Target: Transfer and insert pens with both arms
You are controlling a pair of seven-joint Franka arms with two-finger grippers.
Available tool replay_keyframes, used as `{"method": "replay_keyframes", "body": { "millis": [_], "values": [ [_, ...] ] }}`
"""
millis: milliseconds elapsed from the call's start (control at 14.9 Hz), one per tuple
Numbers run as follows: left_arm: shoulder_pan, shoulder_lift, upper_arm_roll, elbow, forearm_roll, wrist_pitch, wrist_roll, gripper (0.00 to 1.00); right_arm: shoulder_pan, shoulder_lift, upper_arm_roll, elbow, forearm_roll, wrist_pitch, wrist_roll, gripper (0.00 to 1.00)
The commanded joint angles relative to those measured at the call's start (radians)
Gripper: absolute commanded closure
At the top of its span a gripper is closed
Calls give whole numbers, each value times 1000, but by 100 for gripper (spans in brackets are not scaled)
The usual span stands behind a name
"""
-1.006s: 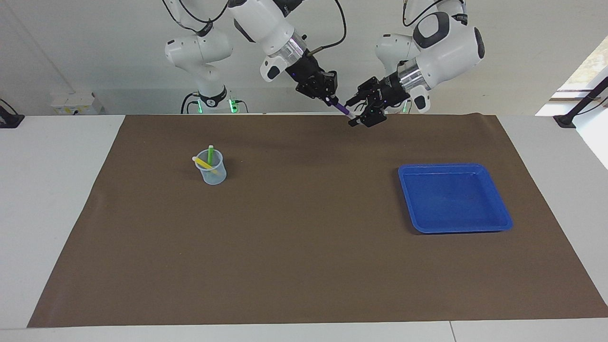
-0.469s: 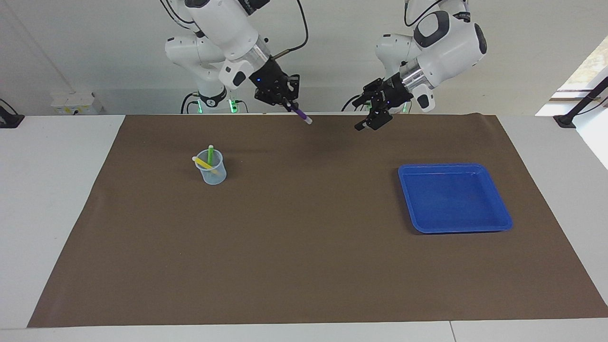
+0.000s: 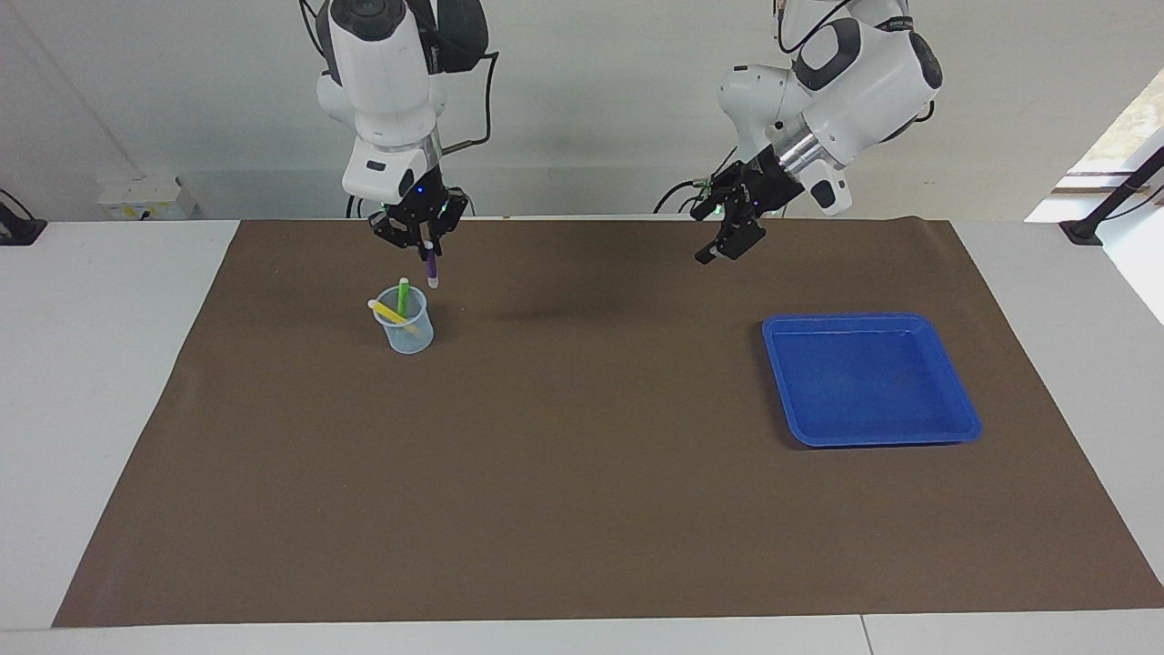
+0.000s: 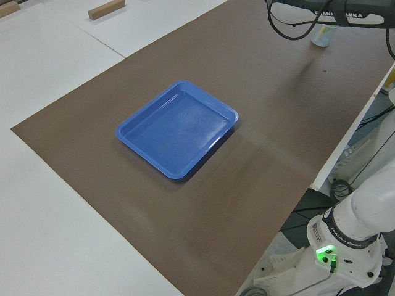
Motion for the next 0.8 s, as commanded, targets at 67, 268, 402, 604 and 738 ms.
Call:
{"method": "replay_keyframes", "body": {
  "millis": [67,268,402,604,738],
  "values": [
    [60,69,0,118,111,-88,237,0,-52,-36,11,-97,-73,44,-131,96],
    [111,109,14,211,205,-212,478,0,-72,-39,13,-160,-73,70,-136,95],
    [128,149,21,308,321,-299,639,0,-84,-47,13,-194,-73,87,-155,94],
    [178,200,43,420,398,-422,897,0,-123,-47,13,-217,-71,116,-215,91],
    [197,203,41,452,482,-471,1035,0,-129,-47,13,-223,-68,121,-220,88]
  ]
}}
